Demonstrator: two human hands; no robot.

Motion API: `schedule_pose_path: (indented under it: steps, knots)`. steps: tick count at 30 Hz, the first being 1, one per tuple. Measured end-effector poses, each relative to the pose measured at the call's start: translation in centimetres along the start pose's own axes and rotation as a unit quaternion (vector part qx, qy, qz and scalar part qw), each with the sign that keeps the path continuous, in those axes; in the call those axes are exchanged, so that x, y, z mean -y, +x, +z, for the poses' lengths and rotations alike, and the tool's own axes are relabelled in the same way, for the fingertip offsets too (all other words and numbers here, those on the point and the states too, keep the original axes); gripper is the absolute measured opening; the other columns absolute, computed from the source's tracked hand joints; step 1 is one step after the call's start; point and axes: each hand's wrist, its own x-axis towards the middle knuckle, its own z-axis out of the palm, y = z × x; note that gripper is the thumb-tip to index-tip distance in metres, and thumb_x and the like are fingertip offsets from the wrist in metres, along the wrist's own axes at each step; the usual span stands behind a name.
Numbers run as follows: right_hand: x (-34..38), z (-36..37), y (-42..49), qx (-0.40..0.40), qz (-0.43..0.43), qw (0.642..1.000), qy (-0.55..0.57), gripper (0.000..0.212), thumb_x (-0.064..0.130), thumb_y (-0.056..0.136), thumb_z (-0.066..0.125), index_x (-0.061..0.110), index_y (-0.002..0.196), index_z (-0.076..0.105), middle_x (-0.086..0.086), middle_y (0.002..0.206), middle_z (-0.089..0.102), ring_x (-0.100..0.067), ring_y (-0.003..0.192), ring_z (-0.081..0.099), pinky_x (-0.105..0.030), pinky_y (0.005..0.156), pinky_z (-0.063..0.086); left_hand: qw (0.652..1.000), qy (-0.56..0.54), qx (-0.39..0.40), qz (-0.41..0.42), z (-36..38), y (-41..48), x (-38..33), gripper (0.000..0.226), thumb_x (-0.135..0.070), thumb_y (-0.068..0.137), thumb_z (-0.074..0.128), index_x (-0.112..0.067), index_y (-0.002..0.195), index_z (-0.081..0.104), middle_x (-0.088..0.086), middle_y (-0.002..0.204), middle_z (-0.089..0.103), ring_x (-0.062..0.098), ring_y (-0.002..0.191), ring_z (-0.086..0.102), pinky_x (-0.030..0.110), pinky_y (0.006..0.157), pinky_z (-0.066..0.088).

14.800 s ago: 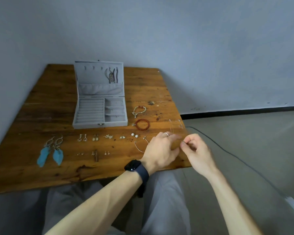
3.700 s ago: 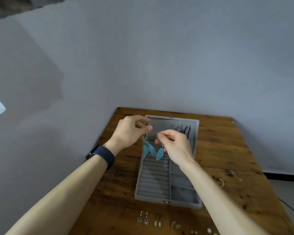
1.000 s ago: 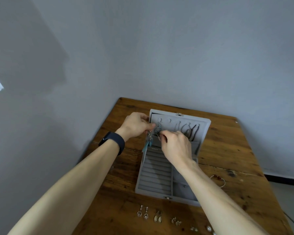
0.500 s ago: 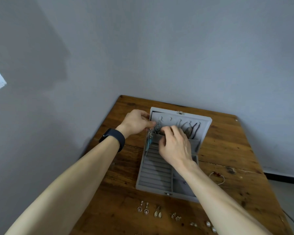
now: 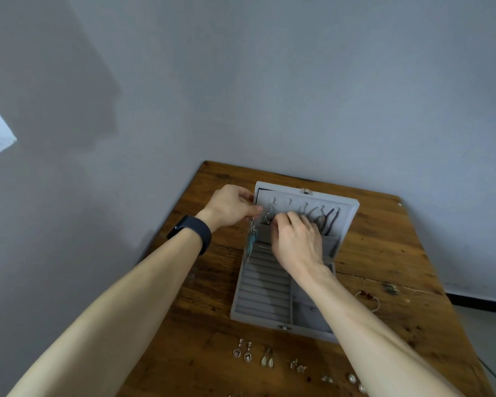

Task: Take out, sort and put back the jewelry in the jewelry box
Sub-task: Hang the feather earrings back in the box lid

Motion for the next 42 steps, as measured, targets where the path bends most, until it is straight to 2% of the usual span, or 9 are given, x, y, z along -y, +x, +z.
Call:
schedule_pose_path:
  steps: [7,11,17,23,26,30,33,38,42]
  knots:
    - [-0.3,-1.1,0.2,0.027,-0.014,0.999,-0.030,0.012,0.012,0.087,0.068,0.013,0.099,0.068,-0.005,0.091,0.064,-0.034,0.063,0.068,-0.032,0.050,0.035,1.000,0.006,0.002,0.000,0.0,-0.2,-0.3,0.054,-0.033,0.086,0.078,-0.011,0.132,0.061,-0.002,0.085,0.077,0.010,0.084,0.073,0.036,0.091,0.057]
    - [-0.5,-1.0,0.0,0.035,-0.038,0.998,0.029,0.018,0.024,0.089,0.059,0.019,0.095,0.075,0.000,0.089,0.069,-0.032,0.078,0.069,-0.036,0.067,0.048,1.000,0.012,0.002,0.003,-0.1,-0.4,-0.4,0.055,-0.033,0.085,0.079,-0.011,0.133,0.061,-0.002,0.085,0.078,0.009,0.082,0.072,0.032,0.089,0.057]
    - [-1.4,-1.4,-0.8,0.089,-0.018,0.987,0.129,0.031,0.026,0.095,0.056,0.017,0.121,0.070,-0.003,0.119,0.068,-0.026,0.111,0.061,-0.038,0.089,0.053,1.000,0.002,-0.019,0.016,-0.1,-1.3,-0.8,0.055,-0.034,0.086,0.078,-0.014,0.133,0.058,-0.004,0.083,0.076,0.005,0.076,0.070,0.027,0.082,0.055]
    - [-2.4,-2.8,-1.5,0.126,-0.004,0.972,0.200,0.035,0.023,0.097,0.057,0.018,0.131,0.063,-0.002,0.129,0.064,-0.021,0.119,0.059,-0.033,0.096,0.051,0.999,0.002,-0.022,0.042,-0.6,-3.4,-1.9,0.020,-0.036,0.090,0.072,-0.020,0.102,0.070,-0.008,0.087,0.076,0.005,0.074,0.070,0.021,0.074,0.056]
    - [-2.3,-4.1,-2.2,0.116,0.058,0.941,0.314,0.029,0.027,0.098,0.058,0.023,0.125,0.066,0.006,0.121,0.068,-0.012,0.110,0.062,-0.023,0.093,0.049,0.998,-0.012,-0.002,0.055,-0.3,-4.5,-2.4,0.018,-0.035,0.090,0.073,-0.020,0.099,0.072,-0.008,0.085,0.077,0.006,0.075,0.072,0.027,0.079,0.059]
    - [-1.4,-6.8,-3.8,0.105,0.131,0.865,0.474,0.025,0.042,0.099,0.057,0.030,0.118,0.067,0.021,0.109,0.066,0.008,0.100,0.059,-0.007,0.081,0.043,0.997,-0.044,0.008,0.059,0.4,-6.4,-3.7,0.019,-0.039,0.087,0.075,-0.020,0.092,0.075,-0.006,0.079,0.076,-0.001,0.067,0.068,0.014,0.061,0.050]
    - [-0.7,-8.7,-5.2,0.103,0.147,0.822,0.540,0.031,0.051,0.095,0.060,0.034,0.121,0.063,0.023,0.111,0.067,0.010,0.104,0.059,-0.011,0.084,0.045,0.992,-0.111,0.016,0.052,1.1,-8.4,-5.2,0.021,-0.037,0.084,0.078,-0.016,0.089,0.078,-0.007,0.078,0.075,-0.005,0.067,0.066,0.009,0.056,0.044]
    - [-0.7,-11.4,-7.8,0.091,0.166,0.780,0.597,0.020,0.026,0.095,0.067,0.027,0.115,0.069,0.013,0.102,0.074,0.006,0.096,0.066,-0.014,0.079,0.051,0.983,-0.182,0.016,0.031,1.8,-11.6,-6.5,0.018,-0.034,0.083,0.081,-0.016,0.085,0.079,-0.015,0.065,0.069,-0.002,0.060,0.058,0.014,0.056,0.042]
    - [-1.4,-13.0,-10.0,0.075,0.174,0.748,0.637,0.017,0.016,0.095,0.067,0.018,0.111,0.072,0.004,0.096,0.077,-0.008,0.092,0.072,-0.020,0.081,0.056,0.979,-0.197,0.050,0.004,1.2,-13.8,-6.7,0.025,-0.039,0.083,0.080,-0.015,0.089,0.078,-0.004,0.083,0.075,0.010,0.072,0.057,0.026,0.065,0.044]
